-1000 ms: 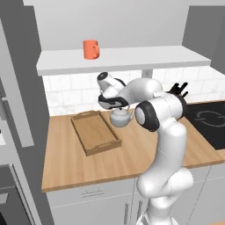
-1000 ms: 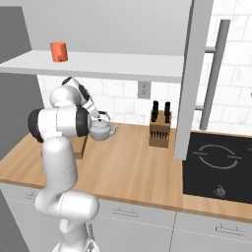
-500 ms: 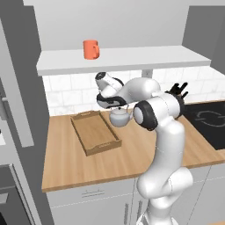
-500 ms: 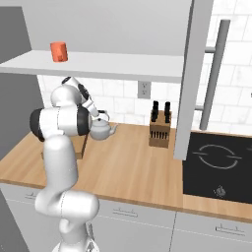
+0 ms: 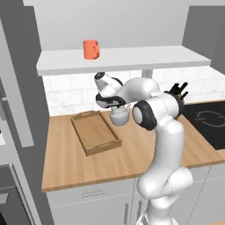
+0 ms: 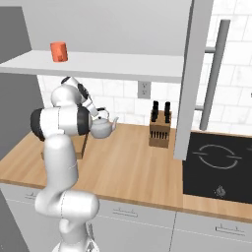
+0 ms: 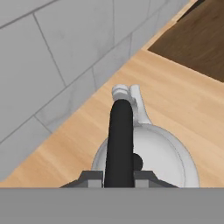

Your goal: Pick the kettle from the counter and place it on the tray. Then pick the mug from the cabinet and place it on the tray. Then close the cabinet doors.

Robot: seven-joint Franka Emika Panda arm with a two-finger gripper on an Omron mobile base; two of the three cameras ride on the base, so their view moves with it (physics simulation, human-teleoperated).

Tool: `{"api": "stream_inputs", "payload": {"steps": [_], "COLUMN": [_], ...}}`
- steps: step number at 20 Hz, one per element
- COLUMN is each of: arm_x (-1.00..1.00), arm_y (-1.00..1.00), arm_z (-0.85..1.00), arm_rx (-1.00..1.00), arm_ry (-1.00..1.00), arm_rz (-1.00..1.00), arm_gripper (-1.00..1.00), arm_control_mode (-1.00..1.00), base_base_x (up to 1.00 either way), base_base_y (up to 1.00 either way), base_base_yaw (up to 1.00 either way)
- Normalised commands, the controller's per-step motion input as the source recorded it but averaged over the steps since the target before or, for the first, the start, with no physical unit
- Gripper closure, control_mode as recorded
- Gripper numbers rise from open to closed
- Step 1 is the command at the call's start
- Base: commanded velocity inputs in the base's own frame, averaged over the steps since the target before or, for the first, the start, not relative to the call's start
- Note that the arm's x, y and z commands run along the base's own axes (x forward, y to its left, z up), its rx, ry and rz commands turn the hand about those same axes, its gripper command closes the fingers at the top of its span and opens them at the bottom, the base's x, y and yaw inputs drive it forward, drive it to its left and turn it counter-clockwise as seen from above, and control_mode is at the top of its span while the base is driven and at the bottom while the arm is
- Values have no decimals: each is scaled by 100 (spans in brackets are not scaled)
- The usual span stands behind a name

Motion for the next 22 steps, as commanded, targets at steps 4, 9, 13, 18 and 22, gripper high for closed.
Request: {"api": "stream_inputs", "payload": {"steps": [4, 9, 13, 18, 22], "arm_x": [-24, -49, -55, -49, -23], "arm_y": [0, 1, 2, 4, 3], "arm_z": [-13, -2, 0, 15, 58], "arm_rx": [0, 1, 4, 7, 16], "arm_ry": [-8, -18, -25, -23, -16], "arm_rz": [1, 9, 12, 12, 10], "arm_gripper": [100, 100, 100, 100, 100], "arm_control_mode": [-100, -100, -100, -100, -100], "base_base_x": [0, 0, 0, 0, 0], "base_base_y": [0, 0, 0, 0, 0], "base_base_yaw": [0, 0, 0, 0, 0]}}
